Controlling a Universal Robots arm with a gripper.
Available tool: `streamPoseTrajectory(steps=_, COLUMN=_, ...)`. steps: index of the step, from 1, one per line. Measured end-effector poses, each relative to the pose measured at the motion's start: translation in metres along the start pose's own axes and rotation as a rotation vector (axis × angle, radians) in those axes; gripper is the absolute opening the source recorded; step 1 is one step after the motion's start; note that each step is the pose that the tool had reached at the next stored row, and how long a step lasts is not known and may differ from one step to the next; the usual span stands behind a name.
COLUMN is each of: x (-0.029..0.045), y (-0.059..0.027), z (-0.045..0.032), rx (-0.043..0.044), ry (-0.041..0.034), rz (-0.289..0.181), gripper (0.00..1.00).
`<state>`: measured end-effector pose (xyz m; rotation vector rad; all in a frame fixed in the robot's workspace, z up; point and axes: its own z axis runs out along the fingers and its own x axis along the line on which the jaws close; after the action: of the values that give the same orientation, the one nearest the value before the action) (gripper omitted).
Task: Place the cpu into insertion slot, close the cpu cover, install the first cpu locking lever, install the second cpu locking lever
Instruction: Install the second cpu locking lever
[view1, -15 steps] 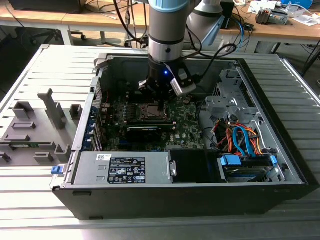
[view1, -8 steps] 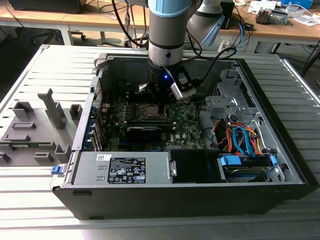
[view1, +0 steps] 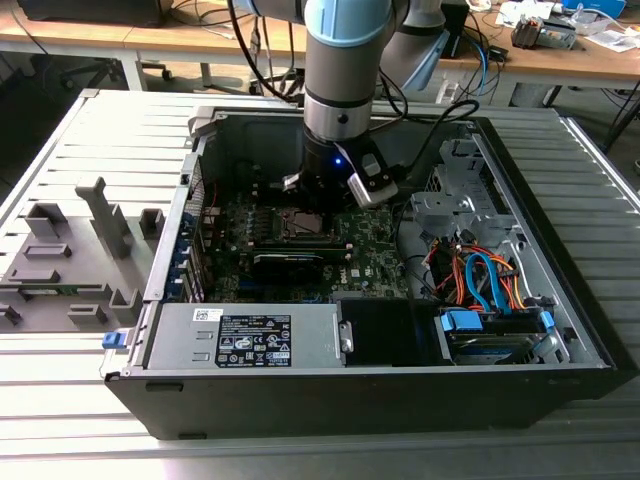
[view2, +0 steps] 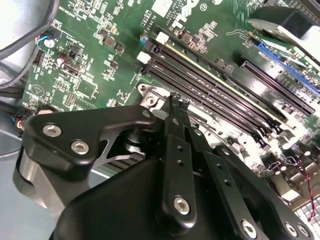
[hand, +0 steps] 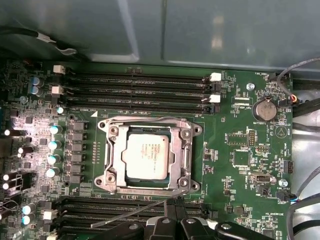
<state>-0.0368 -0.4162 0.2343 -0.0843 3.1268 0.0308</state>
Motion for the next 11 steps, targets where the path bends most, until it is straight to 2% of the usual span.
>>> streamPoseTrajectory(steps=11, x=-0.0005, y=-0.0011, z=0.0142, rx=-0.0003, ry=0.0016, rz=-0.033, gripper=0.11)
